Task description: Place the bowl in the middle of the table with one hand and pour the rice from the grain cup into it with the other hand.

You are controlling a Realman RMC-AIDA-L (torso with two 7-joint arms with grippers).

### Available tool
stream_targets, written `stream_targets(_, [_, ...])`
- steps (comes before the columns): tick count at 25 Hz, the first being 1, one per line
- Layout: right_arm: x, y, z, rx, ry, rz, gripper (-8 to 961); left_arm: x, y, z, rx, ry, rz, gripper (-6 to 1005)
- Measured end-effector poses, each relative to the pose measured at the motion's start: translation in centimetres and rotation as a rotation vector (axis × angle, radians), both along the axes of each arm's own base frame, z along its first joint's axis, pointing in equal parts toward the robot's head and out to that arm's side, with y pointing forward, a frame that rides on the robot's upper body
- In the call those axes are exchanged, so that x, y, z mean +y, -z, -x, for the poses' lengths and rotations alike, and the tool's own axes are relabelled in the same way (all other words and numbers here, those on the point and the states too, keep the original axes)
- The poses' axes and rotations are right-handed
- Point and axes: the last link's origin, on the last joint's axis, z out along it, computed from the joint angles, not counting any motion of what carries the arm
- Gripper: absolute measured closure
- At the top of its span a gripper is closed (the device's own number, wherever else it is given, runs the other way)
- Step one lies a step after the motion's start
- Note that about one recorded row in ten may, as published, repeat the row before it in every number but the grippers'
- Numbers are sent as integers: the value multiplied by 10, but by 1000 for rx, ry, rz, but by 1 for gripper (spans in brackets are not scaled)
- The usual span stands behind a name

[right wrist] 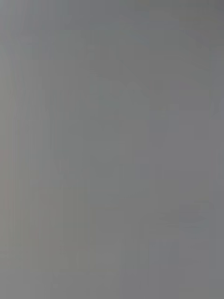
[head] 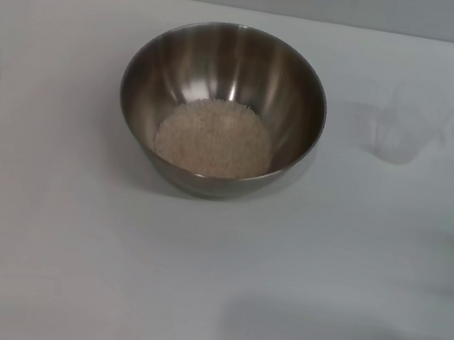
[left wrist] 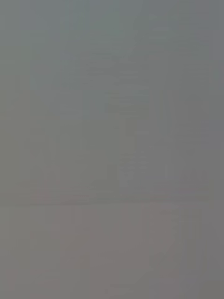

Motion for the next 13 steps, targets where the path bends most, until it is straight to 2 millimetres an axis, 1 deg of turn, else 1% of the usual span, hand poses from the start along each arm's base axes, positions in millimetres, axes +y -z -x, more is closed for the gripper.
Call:
stream_targets(5, [0, 1, 1, 46, -88, 54, 239, -6, 1, 3, -4, -3, -1, 622])
stream_targets(6, [-2, 0, 1, 73, -132, 72, 239, -9, 1, 4, -4, -1, -6, 622])
stream_targets(10, [-4, -1, 0, 89, -156, 84, 239, -12, 0, 5, -4, 3, -13, 622])
stream_targets(13, [-4, -2, -1, 62, -157, 96, 239, -13, 1, 5, -4, 5, -14, 622])
